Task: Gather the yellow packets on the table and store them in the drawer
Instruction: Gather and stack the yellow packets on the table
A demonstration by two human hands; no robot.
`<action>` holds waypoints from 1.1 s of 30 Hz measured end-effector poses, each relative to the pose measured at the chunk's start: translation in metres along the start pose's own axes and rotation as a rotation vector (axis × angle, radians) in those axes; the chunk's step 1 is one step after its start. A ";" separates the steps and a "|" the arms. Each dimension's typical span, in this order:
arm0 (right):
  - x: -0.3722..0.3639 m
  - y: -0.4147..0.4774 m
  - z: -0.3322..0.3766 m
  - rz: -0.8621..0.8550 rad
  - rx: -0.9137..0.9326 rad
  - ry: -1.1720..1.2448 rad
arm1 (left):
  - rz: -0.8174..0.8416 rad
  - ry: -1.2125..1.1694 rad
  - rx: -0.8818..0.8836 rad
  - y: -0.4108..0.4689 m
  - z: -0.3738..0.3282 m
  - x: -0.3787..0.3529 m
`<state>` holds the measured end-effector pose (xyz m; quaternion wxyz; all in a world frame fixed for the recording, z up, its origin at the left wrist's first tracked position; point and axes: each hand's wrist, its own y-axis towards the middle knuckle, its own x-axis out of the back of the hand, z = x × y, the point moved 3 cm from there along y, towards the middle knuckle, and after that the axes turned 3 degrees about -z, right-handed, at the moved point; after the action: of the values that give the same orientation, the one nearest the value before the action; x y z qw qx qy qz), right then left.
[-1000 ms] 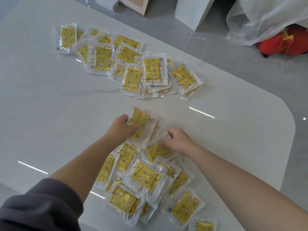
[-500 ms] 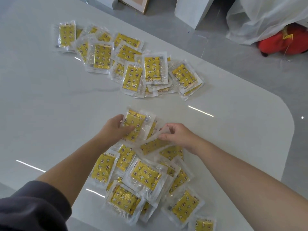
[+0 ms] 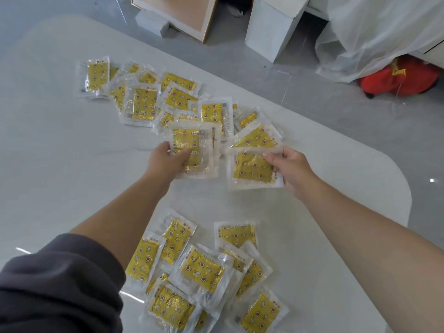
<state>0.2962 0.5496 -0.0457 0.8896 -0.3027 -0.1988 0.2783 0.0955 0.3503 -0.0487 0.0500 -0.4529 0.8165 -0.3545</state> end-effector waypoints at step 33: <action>-0.037 -0.071 -0.109 0.279 0.457 -1.212 | 0.472 1.009 -0.356 -0.106 0.118 -0.026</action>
<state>0.3512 0.4327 -0.0867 0.6178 0.0807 -0.5590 0.5471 0.2331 0.2719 -0.0761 -0.3444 -0.0355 0.8652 -0.3628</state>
